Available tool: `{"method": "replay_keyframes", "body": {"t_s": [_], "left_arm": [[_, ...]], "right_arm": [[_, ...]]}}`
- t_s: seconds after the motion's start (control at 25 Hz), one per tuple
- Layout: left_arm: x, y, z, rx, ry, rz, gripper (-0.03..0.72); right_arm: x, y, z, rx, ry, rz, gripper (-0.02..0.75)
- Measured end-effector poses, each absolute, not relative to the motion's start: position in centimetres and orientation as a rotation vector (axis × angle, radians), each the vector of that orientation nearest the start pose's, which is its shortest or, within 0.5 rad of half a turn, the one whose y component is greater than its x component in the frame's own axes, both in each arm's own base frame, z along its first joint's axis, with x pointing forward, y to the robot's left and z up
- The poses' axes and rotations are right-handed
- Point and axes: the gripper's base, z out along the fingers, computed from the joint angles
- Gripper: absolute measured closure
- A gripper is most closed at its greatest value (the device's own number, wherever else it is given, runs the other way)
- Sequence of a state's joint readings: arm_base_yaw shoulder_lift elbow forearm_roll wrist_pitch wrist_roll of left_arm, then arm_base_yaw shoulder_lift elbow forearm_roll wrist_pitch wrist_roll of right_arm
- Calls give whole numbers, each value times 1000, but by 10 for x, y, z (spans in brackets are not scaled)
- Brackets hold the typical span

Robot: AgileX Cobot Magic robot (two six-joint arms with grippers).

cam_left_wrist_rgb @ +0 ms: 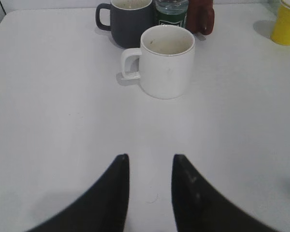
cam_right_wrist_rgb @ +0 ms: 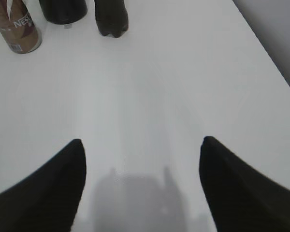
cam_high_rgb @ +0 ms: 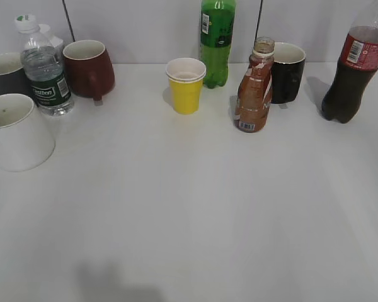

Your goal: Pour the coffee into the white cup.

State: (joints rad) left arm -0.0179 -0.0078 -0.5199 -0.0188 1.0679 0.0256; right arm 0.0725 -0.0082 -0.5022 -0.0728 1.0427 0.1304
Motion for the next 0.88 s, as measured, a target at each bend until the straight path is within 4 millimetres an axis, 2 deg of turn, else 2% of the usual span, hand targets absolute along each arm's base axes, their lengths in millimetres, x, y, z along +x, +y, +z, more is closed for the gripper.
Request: {"method": "replay_keyframes", "body": {"t_s": [0.76, 0.88], "left_arm": [[-7, -1, 282, 45, 2034, -18, 452], [0, -1, 292, 44, 2013, -17, 452]], "right_arm": [[-5, -6, 279, 61, 2013, 43, 168], [-5, -6, 279, 61, 2013, 43, 168]]}}
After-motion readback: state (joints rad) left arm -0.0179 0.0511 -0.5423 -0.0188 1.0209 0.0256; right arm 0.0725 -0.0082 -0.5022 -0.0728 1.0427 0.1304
